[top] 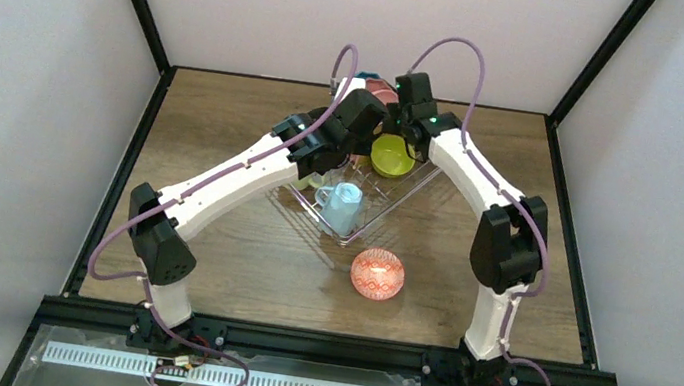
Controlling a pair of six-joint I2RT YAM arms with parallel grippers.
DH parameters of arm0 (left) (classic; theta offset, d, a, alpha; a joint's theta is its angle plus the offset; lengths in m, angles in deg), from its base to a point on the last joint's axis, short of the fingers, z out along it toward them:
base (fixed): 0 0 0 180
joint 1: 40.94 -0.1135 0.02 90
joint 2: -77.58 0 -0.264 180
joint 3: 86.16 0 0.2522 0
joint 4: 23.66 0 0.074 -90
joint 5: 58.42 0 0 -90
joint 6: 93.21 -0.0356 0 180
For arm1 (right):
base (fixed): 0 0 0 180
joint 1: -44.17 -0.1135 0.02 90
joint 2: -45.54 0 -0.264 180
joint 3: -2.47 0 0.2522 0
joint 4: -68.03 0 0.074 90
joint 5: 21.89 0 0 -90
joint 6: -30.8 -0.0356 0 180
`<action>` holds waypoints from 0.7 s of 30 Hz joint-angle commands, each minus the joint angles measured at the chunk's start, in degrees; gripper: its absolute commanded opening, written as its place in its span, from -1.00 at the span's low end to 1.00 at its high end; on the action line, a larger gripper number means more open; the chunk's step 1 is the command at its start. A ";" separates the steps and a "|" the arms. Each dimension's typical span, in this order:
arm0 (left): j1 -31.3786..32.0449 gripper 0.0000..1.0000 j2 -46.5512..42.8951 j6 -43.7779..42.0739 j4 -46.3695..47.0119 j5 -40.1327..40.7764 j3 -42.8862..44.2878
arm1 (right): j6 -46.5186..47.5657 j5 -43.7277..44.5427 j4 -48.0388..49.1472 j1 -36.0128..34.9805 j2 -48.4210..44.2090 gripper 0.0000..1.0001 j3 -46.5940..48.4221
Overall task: Load the mixed dishes into the dish rack
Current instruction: Place the bowl on the dish rack, then grab the bowl from the dish rack.
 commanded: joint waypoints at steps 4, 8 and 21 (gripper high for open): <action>-0.27 0.68 -2.22 -0.51 0.74 -2.36 -1.66 | 5.29 1.21 1.01 -3.25 -6.21 0.39 -8.45; -0.26 0.68 -2.90 -0.30 0.72 -3.04 -2.69 | 5.12 0.50 0.49 -3.44 -7.08 0.39 -9.63; -0.32 0.69 -5.72 -0.17 1.88 -3.41 -6.20 | 11.18 -4.05 6.67 -4.69 -13.82 0.36 -21.61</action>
